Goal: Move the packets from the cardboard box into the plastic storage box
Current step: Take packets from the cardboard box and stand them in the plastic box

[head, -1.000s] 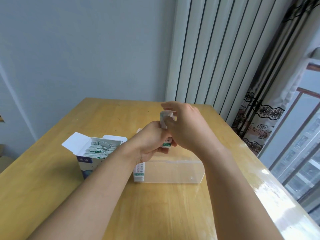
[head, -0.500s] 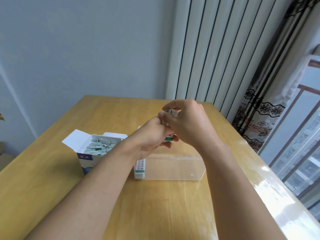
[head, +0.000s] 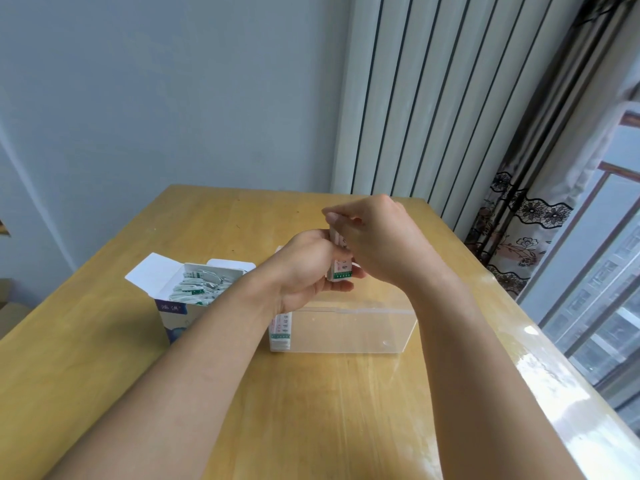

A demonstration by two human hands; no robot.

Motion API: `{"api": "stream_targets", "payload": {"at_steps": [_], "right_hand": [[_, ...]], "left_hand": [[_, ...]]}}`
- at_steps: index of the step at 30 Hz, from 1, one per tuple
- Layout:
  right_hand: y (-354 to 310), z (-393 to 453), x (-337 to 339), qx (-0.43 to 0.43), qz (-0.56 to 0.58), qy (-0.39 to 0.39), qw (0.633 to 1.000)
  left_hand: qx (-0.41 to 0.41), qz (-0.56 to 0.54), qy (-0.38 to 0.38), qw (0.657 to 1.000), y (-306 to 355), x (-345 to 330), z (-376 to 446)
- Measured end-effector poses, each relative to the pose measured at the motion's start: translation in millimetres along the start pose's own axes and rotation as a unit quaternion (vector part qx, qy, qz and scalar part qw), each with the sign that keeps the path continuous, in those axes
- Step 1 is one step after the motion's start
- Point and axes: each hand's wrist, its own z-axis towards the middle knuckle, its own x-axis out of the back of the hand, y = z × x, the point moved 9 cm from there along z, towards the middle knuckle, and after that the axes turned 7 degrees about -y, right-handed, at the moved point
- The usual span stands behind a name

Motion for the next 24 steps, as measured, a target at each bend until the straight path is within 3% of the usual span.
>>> {"api": "stream_targets", "payload": {"at_steps": [5,11,15,20,24], "right_hand": [[12.2,0.8,-4.0,-0.003,-0.019,-0.052,0.998],[17.3,3.0,8.4,-0.013,0.031,0.002,0.999],[26.0,2.4,20.0,-0.03,0.09,0.062,0.994],[34.2,2.8,7.5,-0.059,0.13,0.021,0.989],[30.9,1.1,8.6,-0.049,0.157,0.035,0.986]], "left_hand": [[0.0,-0.029,0.026,0.999,0.2,9.2,-0.8],[-0.014,-0.041,0.028,0.999,2.7,9.3,-1.0],[-0.022,0.026,0.06,0.998,5.9,16.8,0.1],[-0.036,0.003,0.08,0.996,7.2,16.4,-0.2],[-0.032,0.008,0.063,0.997,9.6,14.7,-2.2]]}}
